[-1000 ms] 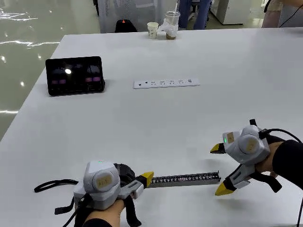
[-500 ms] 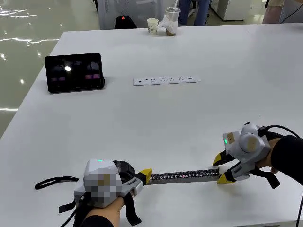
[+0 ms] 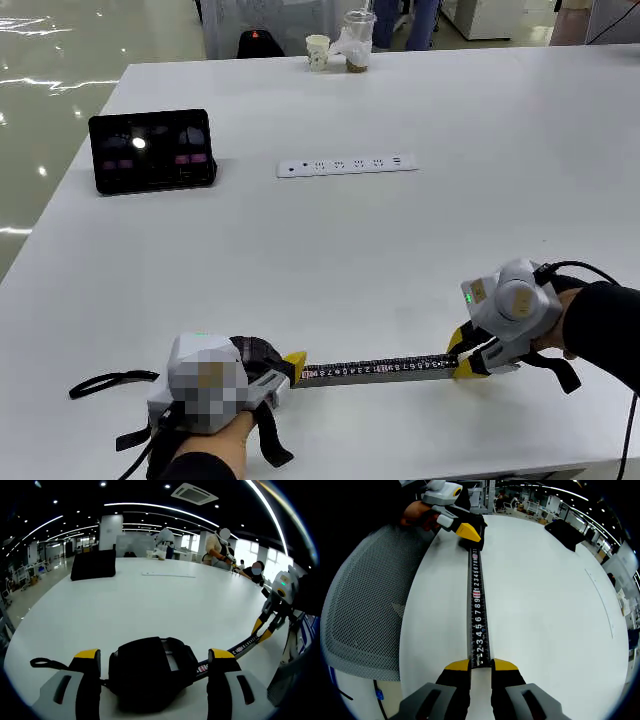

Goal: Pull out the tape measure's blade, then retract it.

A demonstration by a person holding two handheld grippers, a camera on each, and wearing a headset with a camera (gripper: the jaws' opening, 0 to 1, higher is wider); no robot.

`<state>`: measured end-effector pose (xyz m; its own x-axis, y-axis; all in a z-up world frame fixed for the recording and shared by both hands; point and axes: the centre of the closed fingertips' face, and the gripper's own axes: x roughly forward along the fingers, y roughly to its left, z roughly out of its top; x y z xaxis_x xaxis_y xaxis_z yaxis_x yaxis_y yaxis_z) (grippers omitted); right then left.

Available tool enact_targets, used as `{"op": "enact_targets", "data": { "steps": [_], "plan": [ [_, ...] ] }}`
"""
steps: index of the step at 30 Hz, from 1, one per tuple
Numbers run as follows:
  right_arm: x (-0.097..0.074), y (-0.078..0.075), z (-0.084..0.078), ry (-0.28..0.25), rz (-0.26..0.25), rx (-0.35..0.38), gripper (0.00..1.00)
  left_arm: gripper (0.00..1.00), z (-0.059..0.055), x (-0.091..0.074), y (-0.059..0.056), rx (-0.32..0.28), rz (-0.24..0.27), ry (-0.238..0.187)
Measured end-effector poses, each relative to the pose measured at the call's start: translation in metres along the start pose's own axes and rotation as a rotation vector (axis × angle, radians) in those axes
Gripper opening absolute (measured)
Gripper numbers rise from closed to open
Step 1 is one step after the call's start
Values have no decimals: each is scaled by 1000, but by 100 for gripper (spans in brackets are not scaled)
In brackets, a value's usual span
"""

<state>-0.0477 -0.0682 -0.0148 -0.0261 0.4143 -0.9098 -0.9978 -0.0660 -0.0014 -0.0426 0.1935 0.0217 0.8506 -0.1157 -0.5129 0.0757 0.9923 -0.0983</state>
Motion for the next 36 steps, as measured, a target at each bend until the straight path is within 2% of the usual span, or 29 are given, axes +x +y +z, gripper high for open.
{"op": "enact_targets", "data": {
  "steps": [2,5,8,10,23,26,29,36],
  "plan": [
    [0,-1,0,-1,-1,29,12,82,-1,0,-2,-19,-5,3],
    [0,0,-1,4,-10,35,12,77,-4,0,-1,-4,2,19],
    [0,-1,-1,-7,-16,83,12,71,-8,0,0,-12,2,40],
    [-1,0,-1,-13,-12,78,12,67,-9,0,2,-24,9,44],
    [0,-1,-1,6,-6,80,11,66,-11,1,2,-7,8,55],
    [2,-2,0,27,-6,81,11,65,-11,1,2,1,10,62],
    [2,-1,1,67,-3,51,11,65,-11,1,1,0,10,62],
    [2,-2,1,88,-8,76,12,65,-10,1,1,3,8,63]
  ]
}}
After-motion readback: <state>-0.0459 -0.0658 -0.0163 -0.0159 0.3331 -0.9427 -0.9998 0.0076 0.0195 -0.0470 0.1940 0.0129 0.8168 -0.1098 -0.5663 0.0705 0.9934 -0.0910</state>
